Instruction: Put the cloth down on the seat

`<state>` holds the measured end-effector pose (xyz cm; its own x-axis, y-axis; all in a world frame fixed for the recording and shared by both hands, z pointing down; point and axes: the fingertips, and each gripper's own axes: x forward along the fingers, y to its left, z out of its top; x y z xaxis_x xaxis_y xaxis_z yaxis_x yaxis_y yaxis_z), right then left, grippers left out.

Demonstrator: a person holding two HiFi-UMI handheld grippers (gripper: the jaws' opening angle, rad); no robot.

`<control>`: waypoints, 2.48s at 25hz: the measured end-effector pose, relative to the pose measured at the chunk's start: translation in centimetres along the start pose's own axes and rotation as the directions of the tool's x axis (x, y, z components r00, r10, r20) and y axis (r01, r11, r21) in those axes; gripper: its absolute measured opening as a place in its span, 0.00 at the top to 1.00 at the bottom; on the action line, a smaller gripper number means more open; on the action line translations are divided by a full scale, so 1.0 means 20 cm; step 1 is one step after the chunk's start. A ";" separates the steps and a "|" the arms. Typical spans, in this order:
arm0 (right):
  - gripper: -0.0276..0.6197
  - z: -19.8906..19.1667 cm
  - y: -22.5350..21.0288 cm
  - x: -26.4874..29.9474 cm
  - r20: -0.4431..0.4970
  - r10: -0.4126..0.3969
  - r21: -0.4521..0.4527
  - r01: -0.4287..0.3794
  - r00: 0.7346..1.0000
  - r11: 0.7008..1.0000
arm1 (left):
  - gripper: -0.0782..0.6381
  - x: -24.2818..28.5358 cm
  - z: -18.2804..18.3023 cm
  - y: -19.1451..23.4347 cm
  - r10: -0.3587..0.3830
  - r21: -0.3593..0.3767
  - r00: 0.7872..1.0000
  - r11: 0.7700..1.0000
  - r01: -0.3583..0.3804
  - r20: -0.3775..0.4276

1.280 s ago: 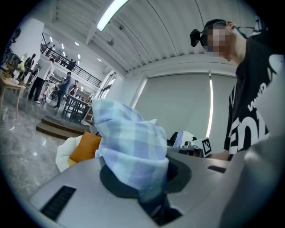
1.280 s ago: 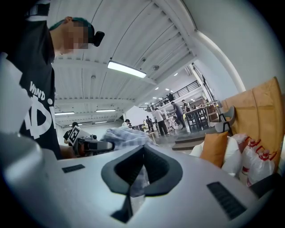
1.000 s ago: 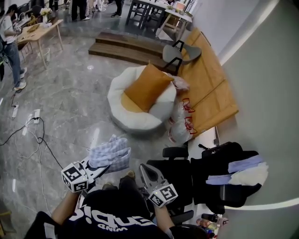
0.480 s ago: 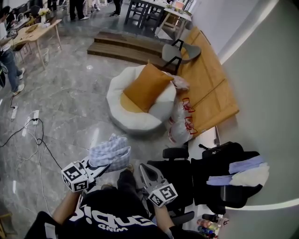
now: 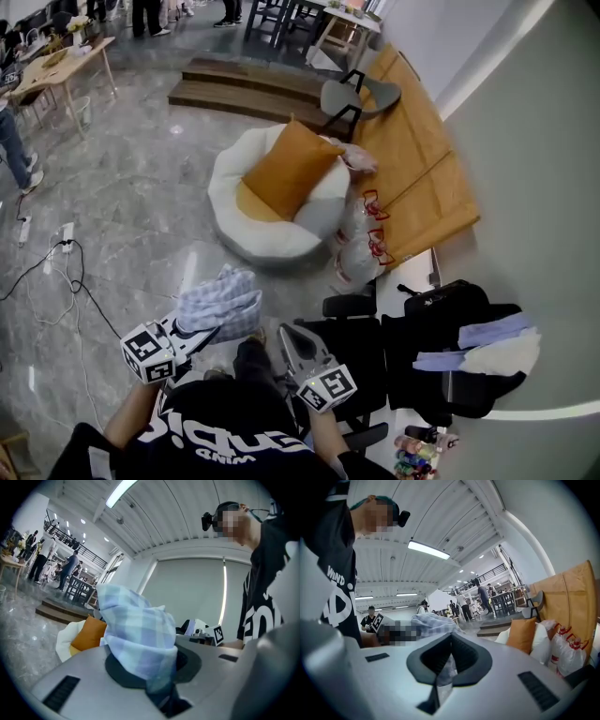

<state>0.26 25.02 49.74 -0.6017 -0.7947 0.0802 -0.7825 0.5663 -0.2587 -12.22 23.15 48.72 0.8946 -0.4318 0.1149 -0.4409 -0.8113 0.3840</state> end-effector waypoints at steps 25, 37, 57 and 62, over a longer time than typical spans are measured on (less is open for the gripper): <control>0.93 0.26 -0.72 0.34 -0.013 0.020 -0.007 -0.020 1.000 1.000 | 0.78 0.72 0.29 0.41 -0.015 -0.025 1.000 1.000 0.016 0.022; 0.93 0.37 -1.09 0.35 -0.002 0.058 -0.015 -0.058 0.998 0.998 | 0.78 1.05 0.38 0.49 0.022 0.020 0.998 1.000 -0.023 0.056; 0.93 0.43 -1.27 0.44 0.015 0.065 -0.013 -0.065 0.998 0.998 | 0.78 1.18 0.46 0.60 0.036 0.020 0.997 0.999 -0.038 0.066; 0.93 0.44 -1.31 0.53 0.013 0.064 -0.019 -0.064 0.998 0.998 | 0.78 1.21 0.49 0.70 0.033 0.014 0.996 0.999 -0.034 0.078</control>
<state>15.85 -0.11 48.82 -0.6487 -0.7593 0.0510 -0.7453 0.6202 -0.2447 2.54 -2.46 47.86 0.8713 -0.4875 0.0560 -0.4720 -0.8015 0.3671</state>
